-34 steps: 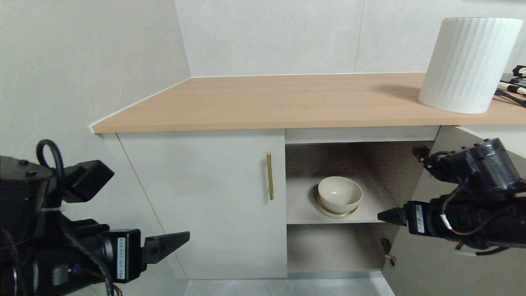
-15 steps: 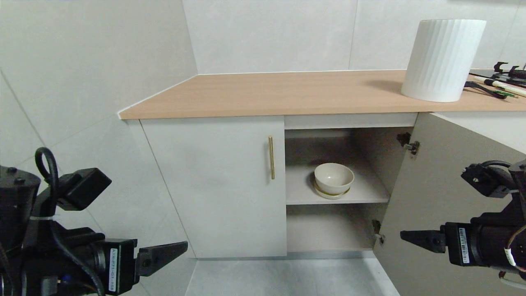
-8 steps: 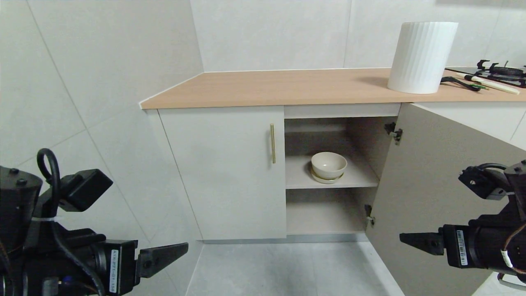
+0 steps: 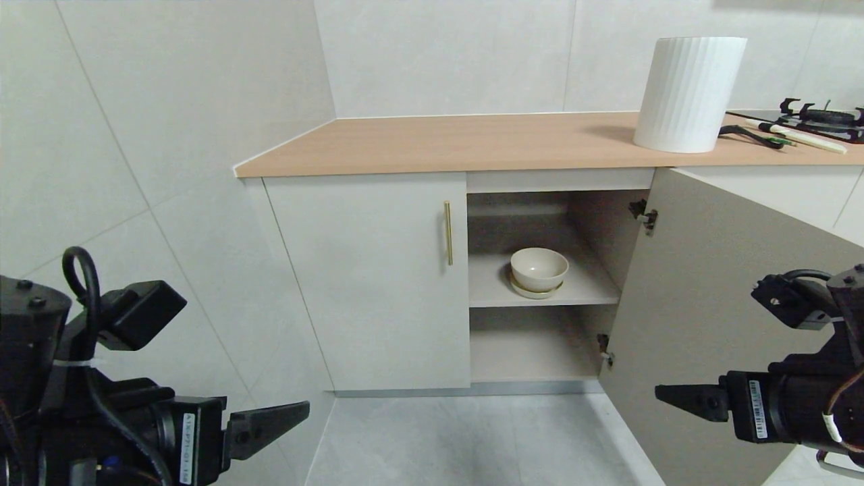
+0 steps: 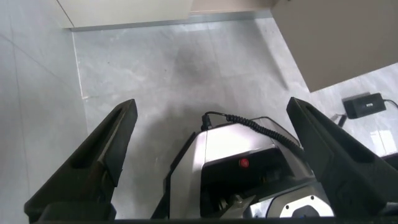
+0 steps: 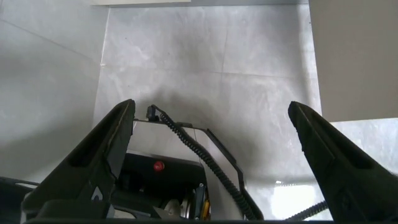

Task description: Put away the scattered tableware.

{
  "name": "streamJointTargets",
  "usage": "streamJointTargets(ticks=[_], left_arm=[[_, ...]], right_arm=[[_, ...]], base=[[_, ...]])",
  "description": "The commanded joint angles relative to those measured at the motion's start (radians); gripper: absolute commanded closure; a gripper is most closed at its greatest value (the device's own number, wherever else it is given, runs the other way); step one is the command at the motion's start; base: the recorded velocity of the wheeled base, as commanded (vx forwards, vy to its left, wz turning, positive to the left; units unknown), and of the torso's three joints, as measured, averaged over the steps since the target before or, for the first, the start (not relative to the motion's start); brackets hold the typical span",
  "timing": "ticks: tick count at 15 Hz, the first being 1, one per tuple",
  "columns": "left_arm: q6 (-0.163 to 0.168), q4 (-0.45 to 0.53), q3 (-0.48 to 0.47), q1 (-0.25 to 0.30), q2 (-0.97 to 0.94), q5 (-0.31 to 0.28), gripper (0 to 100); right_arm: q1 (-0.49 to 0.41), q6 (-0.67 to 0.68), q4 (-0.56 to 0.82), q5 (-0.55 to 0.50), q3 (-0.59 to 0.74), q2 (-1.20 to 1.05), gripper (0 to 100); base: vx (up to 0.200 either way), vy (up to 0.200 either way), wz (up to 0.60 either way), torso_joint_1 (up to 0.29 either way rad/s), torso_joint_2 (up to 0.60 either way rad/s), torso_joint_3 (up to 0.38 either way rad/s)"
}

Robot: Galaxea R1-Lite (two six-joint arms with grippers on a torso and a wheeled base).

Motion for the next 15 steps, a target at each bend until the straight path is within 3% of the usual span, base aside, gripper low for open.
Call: streamJointTargets(ticks=[1,3,7,13,15], left_arm=[[0.0,0.001,0.0,0.0,0.001,0.001,0],[0.001,0.001,0.001,0.0,0.004,0.001,0],[0.021,0.0,0.009,0.0,0.003,0.004,0],[0.021,0.0,0.009,0.0,0.0,0.004,0],[0.02,0.0,0.009,0.0,0.001,0.004,0]], right_arm=[[0.0,-0.006,0.003,0.0,0.0,-0.001,0],[0.0,-0.063,0.004,-0.003,0.023,-0.024,0],[0.0,-0.116,0.096,-0.004,0.02,-0.051,0],[-0.008,-0.164,0.145,-0.011,0.02,-0.096,0],[-0.008,-0.192,0.259,-0.009,-0.005,-0.119,0]], base=[[0.0,0.0,0.0,0.0,0.0,0.0],[0.0,0.0,0.0,0.0,0.0,0.0],[0.0,-0.2,0.0,0.001,0.0,0.004],[0.0,-0.2,0.0,0.004,0.0,0.002],[0.0,-0.2,0.0,0.005,0.0,0.0]])
